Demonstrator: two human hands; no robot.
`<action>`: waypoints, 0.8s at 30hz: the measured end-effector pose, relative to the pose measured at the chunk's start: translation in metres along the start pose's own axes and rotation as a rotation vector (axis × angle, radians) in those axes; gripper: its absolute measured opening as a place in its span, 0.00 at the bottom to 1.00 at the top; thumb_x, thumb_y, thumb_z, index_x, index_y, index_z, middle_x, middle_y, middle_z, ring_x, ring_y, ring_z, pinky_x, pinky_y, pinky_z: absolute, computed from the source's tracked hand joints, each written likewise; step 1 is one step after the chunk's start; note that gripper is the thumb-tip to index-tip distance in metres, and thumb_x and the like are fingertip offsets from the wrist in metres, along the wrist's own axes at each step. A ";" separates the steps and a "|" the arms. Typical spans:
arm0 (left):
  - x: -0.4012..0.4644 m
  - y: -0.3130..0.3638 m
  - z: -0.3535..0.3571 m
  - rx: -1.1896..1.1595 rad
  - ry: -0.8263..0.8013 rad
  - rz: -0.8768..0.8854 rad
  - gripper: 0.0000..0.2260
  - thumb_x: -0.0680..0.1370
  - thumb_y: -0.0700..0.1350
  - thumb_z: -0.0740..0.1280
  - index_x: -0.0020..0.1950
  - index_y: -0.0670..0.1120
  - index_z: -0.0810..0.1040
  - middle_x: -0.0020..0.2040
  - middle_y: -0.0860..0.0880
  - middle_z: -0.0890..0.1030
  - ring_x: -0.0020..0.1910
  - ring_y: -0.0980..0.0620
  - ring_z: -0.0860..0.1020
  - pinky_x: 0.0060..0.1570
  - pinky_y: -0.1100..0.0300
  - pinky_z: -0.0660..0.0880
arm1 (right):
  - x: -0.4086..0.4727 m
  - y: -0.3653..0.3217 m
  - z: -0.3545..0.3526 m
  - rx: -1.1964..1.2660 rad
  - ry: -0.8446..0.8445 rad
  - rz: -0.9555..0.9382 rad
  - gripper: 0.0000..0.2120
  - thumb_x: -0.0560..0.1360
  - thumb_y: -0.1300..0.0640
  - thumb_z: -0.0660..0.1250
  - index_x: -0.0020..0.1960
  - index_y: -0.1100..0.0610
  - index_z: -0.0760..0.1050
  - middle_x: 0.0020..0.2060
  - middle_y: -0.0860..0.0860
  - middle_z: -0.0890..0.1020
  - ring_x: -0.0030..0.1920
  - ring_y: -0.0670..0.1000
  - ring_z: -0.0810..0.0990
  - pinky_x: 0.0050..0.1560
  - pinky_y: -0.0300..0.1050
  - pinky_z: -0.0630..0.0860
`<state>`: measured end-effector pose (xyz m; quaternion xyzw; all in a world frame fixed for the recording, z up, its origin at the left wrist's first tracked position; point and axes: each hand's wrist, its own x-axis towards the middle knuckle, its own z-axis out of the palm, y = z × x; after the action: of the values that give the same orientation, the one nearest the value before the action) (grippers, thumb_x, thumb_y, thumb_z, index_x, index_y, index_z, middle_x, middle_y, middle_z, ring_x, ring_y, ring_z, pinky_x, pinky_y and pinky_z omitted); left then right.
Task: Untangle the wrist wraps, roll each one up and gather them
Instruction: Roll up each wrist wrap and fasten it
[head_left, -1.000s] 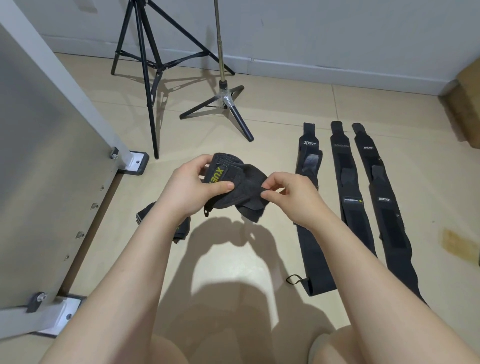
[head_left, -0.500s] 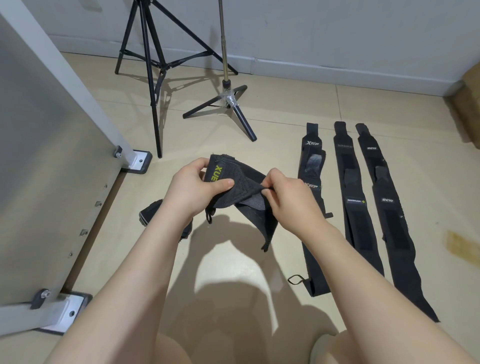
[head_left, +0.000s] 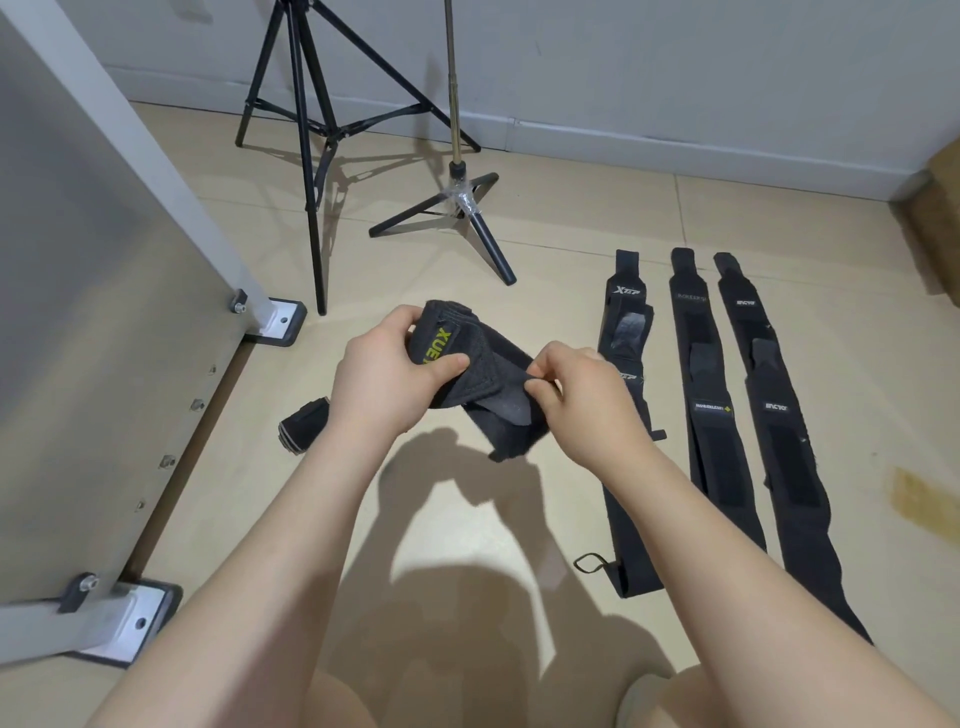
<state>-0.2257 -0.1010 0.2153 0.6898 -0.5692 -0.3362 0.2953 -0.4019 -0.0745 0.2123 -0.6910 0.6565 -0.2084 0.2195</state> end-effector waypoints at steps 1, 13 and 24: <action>-0.001 0.002 0.002 -0.007 0.006 -0.001 0.16 0.69 0.51 0.74 0.54 0.55 0.76 0.40 0.59 0.78 0.41 0.47 0.81 0.44 0.51 0.79 | -0.001 -0.001 0.001 -0.076 0.042 -0.014 0.04 0.79 0.59 0.59 0.50 0.57 0.73 0.38 0.48 0.73 0.51 0.54 0.71 0.45 0.43 0.58; -0.002 0.001 0.000 0.116 0.052 0.012 0.19 0.69 0.55 0.73 0.57 0.54 0.75 0.42 0.56 0.78 0.45 0.48 0.79 0.47 0.54 0.76 | -0.003 0.001 0.004 0.407 -0.188 0.181 0.04 0.81 0.59 0.56 0.48 0.56 0.67 0.39 0.49 0.76 0.42 0.51 0.74 0.42 0.44 0.68; -0.005 0.005 0.002 0.065 0.040 0.017 0.18 0.69 0.53 0.73 0.56 0.54 0.74 0.41 0.57 0.78 0.39 0.47 0.80 0.41 0.52 0.78 | -0.002 0.006 0.004 0.551 -0.146 0.254 0.10 0.79 0.61 0.59 0.41 0.51 0.71 0.38 0.48 0.77 0.42 0.50 0.75 0.47 0.48 0.74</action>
<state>-0.2311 -0.0969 0.2189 0.7007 -0.5796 -0.3013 0.2868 -0.4049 -0.0725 0.2055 -0.5310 0.6388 -0.2995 0.4693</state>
